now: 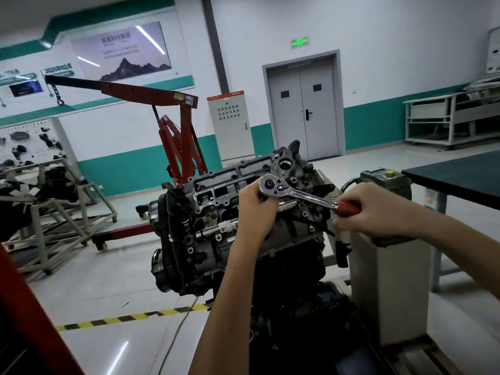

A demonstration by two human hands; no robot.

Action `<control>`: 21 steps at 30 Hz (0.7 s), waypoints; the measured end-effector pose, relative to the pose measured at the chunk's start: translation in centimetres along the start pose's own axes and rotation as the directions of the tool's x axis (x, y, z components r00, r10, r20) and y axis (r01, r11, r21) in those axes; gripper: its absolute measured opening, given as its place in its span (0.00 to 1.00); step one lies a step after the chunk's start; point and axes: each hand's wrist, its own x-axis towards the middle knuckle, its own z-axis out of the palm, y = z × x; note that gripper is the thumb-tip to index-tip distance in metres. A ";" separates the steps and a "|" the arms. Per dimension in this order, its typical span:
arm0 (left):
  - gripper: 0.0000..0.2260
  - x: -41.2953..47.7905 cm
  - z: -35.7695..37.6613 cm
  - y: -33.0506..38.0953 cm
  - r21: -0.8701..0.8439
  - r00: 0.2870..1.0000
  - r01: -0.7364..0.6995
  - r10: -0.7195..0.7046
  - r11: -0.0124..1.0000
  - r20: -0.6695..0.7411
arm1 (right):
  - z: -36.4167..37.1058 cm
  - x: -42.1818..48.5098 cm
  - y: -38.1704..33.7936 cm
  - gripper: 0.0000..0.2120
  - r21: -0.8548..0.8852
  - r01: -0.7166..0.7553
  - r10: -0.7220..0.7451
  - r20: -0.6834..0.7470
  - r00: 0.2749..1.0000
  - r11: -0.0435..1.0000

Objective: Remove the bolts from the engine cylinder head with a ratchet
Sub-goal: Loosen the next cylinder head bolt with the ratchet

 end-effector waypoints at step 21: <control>0.23 0.5 -0.1 0.3 0.088 0.999 -0.023 0.020 0.996 0.034 | 1.2 -0.4 0.0 0.07 -0.186 -0.011 -0.018 -0.152 0.988 0.982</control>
